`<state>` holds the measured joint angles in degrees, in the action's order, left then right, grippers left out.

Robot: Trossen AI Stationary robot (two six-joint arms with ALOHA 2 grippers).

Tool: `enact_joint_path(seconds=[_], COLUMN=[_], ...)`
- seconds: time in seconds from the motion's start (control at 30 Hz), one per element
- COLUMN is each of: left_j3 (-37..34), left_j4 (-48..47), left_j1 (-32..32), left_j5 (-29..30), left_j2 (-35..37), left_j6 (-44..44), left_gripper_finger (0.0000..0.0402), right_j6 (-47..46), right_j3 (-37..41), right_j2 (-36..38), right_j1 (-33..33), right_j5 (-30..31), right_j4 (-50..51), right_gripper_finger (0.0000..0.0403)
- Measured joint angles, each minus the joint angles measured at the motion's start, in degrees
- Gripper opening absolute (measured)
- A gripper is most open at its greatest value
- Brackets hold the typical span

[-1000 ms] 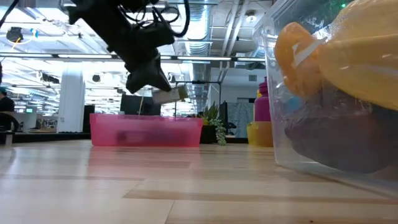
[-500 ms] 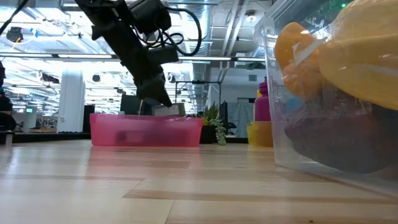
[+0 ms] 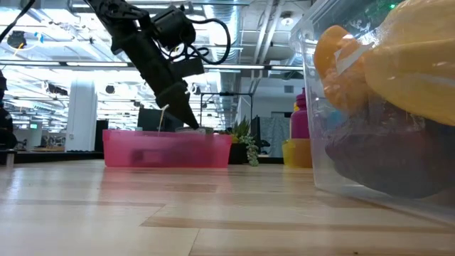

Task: Pick & Place Food Item
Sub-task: Put the green tuna can into the red bin, then return to Home Position

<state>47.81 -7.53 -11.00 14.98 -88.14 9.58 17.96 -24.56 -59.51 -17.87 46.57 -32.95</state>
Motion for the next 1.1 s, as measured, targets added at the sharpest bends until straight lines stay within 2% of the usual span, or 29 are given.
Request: enact_joint_path(seconds=[0.2, 0.53, 0.67, 0.77, 0.93, 1.1], left_j3=[0.00, 0.00, -0.04, -0.04, -0.29, -7.81], left_j4=[0.65, 2.19, 5.12, 8.72, 17.23, 38.71], left_j1=[0.01, 0.35, 1.10, 2.05, 5.43, 10.17], left_j5=[-0.34, -0.57, -5.98, -11.76, -16.47, -16.26], left_j2=[0.00, 0.11, 2.54, 6.10, 13.84, 21.52], left_j6=[-0.02, -0.02, 0.34, -0.61, -3.96, -6.23], left_gripper_finger=[0.0047, 0.0185, 0.0220, 0.0232, 0.0232, 0.0222], right_j6=[0.00, -0.01, -0.21, -1.01, -1.51, -1.81], right_j3=[0.00, -0.01, -0.01, -0.02, -0.02, -0.02], right_j2=[0.00, 0.00, -0.04, -0.04, -0.06, -0.06], right_j1=[0.04, 0.04, 0.04, 0.04, 0.33, 0.37], right_j5=[-0.02, -0.02, -0.04, -0.16, -0.15, -0.17], right_j4=[0.00, 0.00, 0.15, 0.69, 1.25, 1.34], right_gripper_finger=[0.0328, 0.0328, 0.0328, 0.0328, 0.0328, 0.0328])
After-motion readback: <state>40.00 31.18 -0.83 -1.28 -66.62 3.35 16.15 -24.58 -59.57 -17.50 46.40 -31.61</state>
